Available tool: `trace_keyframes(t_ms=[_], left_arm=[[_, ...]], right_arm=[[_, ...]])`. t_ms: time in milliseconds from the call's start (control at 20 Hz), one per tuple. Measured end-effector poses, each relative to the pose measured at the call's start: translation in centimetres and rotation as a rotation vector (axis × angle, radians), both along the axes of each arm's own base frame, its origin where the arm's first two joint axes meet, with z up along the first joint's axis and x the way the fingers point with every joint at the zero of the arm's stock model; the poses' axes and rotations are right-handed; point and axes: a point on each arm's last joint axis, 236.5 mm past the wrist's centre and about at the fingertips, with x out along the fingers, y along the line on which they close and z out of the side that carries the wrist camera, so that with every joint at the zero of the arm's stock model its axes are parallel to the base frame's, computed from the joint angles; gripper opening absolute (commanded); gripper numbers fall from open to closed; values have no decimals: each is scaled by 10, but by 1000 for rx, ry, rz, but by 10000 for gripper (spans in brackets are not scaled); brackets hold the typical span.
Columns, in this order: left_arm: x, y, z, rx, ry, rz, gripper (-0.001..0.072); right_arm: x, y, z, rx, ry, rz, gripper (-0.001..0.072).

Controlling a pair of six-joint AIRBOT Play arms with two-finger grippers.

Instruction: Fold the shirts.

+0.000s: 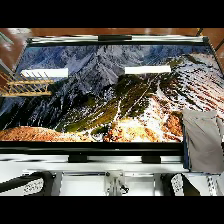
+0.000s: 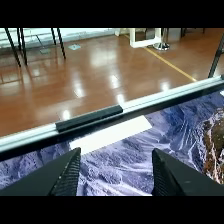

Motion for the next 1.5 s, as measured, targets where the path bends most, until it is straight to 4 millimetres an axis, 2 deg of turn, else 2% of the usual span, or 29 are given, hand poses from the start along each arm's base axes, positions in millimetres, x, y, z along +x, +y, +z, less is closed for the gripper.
trace_keyframes(t_ms=[100,300,400,550,600,650,700,800,850,900,1000,1050,1100,1150,1250,1350,1500], left_arm=[[6,-3,-17,2,50,-15,536],[10,-9,-41,6,133,-45,536],[10,-11,-47,6,155,-53,536],[10,-12,-52,-1,177,-58,535],[11,-12,-54,-3,184,-58,465],[13,-13,-59,-2,199,-61,363],[15,-13,-68,9,224,-63,363],[19,-12,-104,52,333,-53,371],[19,-11,-130,90,417,-40,415],[18,-9,-157,134,502,-23,415],[7,-6,-214,249,695,21,415],[-2,-4,-239,318,784,48,435],[-9,-3,-258,384,848,74,529],[-17,-2,-275,449,903,105,552],[-28,-1,-297,517,981,158,720],[-35,1,-313,530,1045,214,720],[-44,0,-330,513,1112,268,720]], right_arm=[[32,15,-9,66,-67,121,504],[97,52,-44,268,-154,359,504],[121,69,-65,376,-164,450,504],[142,106,-114,584,-87,582,504],[149,116,-130,639,-56,622,504],[158,126,-146,683,-30,665,504],[170,136,-161,714,-6,722,504],[208,160,-186,725,26,858,504],[230,176,-195,715,32,932,504],[255,195,-206,700,42,1003,504],[303,243,-232,685,71,1129,504],[321,275,-250,688,108,1196,507],[333,303,-268,684,162,1251,543],[343,330,-283,669,217,1309,581],[356,368,-301,625,313,1398,581],[369,381,-301,552,365,1437,581],[382,376,-294,459,408,1438,581]])
